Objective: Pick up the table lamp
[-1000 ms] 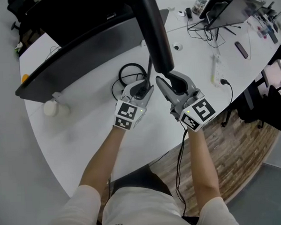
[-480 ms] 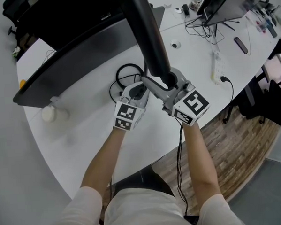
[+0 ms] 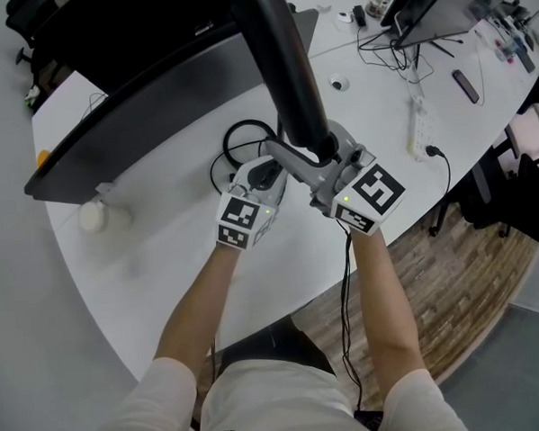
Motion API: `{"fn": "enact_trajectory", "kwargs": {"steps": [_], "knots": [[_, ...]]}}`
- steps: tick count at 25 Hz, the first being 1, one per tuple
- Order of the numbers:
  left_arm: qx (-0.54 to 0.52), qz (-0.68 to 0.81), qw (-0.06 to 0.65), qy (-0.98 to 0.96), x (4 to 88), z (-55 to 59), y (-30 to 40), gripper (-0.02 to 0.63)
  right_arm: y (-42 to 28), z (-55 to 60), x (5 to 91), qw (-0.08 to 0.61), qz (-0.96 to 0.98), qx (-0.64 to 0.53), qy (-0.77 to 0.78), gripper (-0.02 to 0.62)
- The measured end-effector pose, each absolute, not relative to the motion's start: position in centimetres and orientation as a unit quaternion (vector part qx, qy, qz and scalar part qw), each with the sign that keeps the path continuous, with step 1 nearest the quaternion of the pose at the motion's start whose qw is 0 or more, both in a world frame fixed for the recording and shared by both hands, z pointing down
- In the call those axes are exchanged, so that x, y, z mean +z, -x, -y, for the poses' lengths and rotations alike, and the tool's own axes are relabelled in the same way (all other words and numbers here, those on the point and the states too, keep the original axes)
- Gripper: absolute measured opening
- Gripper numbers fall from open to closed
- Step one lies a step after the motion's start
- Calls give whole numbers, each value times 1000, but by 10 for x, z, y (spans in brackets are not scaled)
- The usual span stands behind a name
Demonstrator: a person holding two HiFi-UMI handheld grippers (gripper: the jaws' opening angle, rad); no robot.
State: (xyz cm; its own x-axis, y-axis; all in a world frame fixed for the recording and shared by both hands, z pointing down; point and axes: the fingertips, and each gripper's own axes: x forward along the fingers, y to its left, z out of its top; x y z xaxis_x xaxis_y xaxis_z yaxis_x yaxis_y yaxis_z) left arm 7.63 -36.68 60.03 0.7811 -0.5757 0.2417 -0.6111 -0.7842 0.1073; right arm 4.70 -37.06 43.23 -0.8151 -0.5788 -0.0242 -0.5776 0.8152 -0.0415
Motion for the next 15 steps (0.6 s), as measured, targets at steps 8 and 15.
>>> {"fn": "enact_trajectory", "kwargs": {"steps": [8, 15], "knots": [[98, 306, 91, -942, 600, 367, -78, 51, -47, 372, 431, 22, -954, -16, 298, 48], [102, 308, 88, -942, 601, 366, -77, 49, -47, 372, 429, 23, -954, -14, 297, 41]]}}
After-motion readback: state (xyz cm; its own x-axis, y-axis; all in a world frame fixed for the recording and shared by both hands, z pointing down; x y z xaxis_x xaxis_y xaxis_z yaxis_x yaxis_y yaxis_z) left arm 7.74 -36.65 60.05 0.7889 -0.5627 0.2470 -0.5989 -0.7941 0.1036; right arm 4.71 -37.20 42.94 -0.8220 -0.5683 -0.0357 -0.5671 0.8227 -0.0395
